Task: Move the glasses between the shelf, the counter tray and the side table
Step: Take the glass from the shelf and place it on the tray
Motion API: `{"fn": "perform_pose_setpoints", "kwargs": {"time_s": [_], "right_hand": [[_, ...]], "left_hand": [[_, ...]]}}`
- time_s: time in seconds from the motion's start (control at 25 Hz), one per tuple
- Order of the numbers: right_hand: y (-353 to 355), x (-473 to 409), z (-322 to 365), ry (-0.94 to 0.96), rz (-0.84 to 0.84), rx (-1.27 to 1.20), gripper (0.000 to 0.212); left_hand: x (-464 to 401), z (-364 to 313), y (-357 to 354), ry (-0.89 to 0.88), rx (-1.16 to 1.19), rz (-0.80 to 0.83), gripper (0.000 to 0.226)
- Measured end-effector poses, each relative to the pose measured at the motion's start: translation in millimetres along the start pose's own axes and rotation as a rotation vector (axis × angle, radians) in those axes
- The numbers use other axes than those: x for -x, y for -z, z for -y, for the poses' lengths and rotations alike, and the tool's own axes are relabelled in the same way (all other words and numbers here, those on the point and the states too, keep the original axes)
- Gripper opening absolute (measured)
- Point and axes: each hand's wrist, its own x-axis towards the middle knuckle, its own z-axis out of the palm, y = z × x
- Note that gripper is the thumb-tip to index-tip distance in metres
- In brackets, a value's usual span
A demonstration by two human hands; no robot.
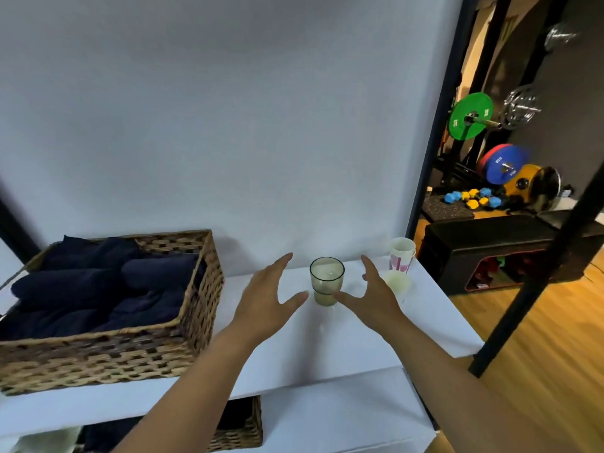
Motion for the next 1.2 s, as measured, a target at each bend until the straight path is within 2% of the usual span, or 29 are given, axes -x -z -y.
{"fn": "perform_pose_setpoints", "kwargs": {"time_s": [0.32,0.52,0.64,0.88,1.2], "right_hand": [[-54,-54,-36,-0.141,-0.011,-0.120,0.123],[-76,-75,-47,-0.211,-0.075,-0.182,0.117],[-87,-84,-52,-0.197,-0.101,-0.211,0.102],[-100,-90,-55,-0.205,-0.116,-0.297,0.088],[-83,-72,-56,-0.147,-0.160,-0.255,0.086]], "left_hand": [[-32,67,-51,0.129,0.137,0.145,0.088],[-35,92,-65,0.150,0.110,0.173,0.085],[-36,102,-66,0.164,0.108,0.164,0.084],[-38,112,-70,0.180,0.106,0.170,0.083],[-37,89,-77,0.191,0.191,0.179,0.075]]}}
